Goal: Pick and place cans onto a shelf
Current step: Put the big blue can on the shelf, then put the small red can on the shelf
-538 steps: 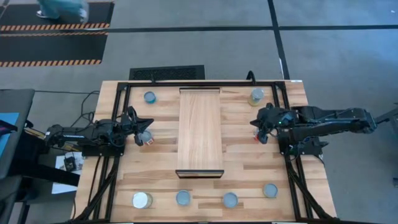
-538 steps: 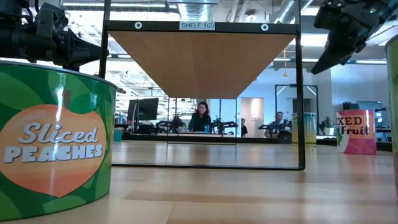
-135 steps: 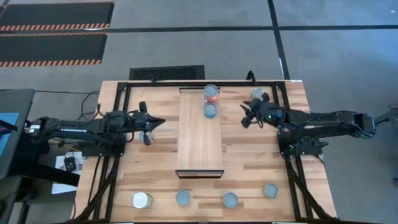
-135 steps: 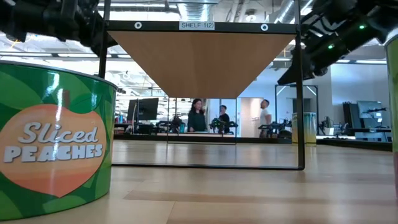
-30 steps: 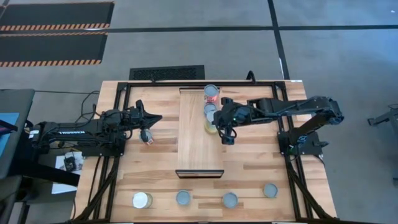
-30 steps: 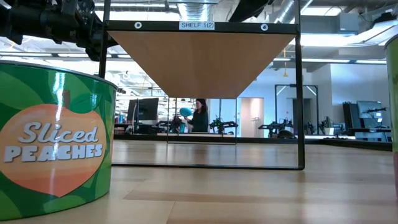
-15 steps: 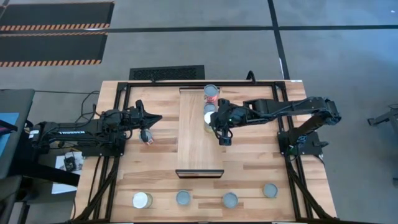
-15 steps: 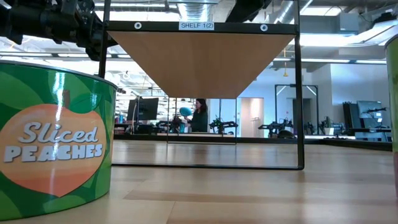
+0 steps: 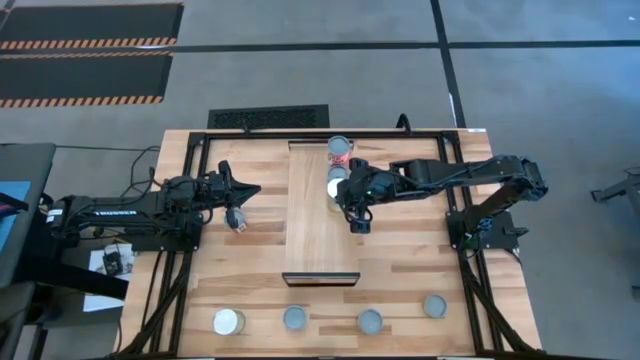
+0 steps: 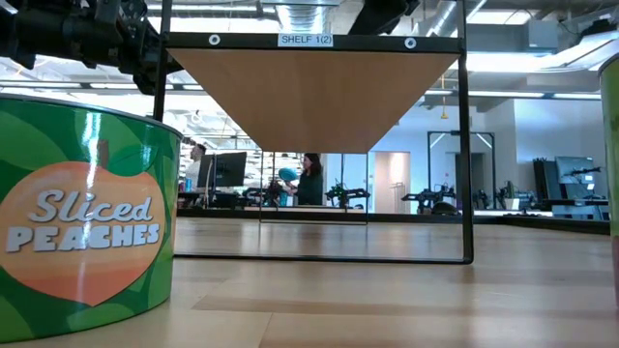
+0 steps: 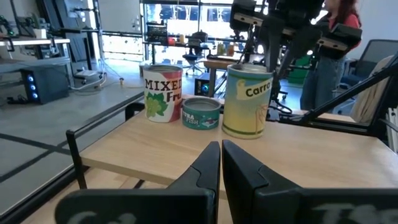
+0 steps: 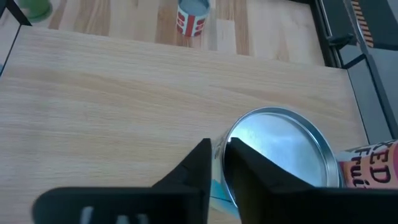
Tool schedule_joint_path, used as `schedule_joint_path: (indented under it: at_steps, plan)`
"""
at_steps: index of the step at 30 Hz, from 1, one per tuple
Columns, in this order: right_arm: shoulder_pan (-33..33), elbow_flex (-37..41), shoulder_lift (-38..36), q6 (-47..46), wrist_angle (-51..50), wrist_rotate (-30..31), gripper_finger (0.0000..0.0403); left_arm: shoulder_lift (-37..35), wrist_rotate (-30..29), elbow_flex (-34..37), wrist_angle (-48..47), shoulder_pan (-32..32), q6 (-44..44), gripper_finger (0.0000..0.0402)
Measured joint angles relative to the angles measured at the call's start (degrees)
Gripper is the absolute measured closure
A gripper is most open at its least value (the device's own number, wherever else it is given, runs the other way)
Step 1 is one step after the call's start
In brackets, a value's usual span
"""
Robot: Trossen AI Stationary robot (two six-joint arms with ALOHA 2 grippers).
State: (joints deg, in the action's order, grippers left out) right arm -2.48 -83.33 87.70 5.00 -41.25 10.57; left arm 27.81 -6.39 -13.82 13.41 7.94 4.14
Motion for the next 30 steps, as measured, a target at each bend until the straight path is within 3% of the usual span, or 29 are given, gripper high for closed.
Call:
schedule_joint_path:
  at_steps: [10,17,22,26,30]
  plan:
    - [-0.43,0.09,-2.85,-0.01,1.19,0.21,0.0239,0.0,0.0,0.0,-0.02,0.01,0.0,0.0395]
    - [-1.84,0.11,-5.66,0.97,0.97,0.22,0.0223,0.0,0.0,0.0,-0.21,0.01,-0.02,0.0395]
    - [-4.39,0.11,-8.81,1.5,-4.07,1.7,0.026,0.0,0.0,0.0,-0.46,0.0,-0.63,0.0395]
    - [-7.48,0.83,-11.44,1.98,-7.68,5.58,0.0315,0.0,0.1,0.0,-0.65,-0.01,-1.26,0.0395]
    - [-9.61,7.05,-15.38,2.12,-4.45,5.7,0.0378,0.0,2.3,0.0,-0.76,-0.07,-1.97,0.0395]
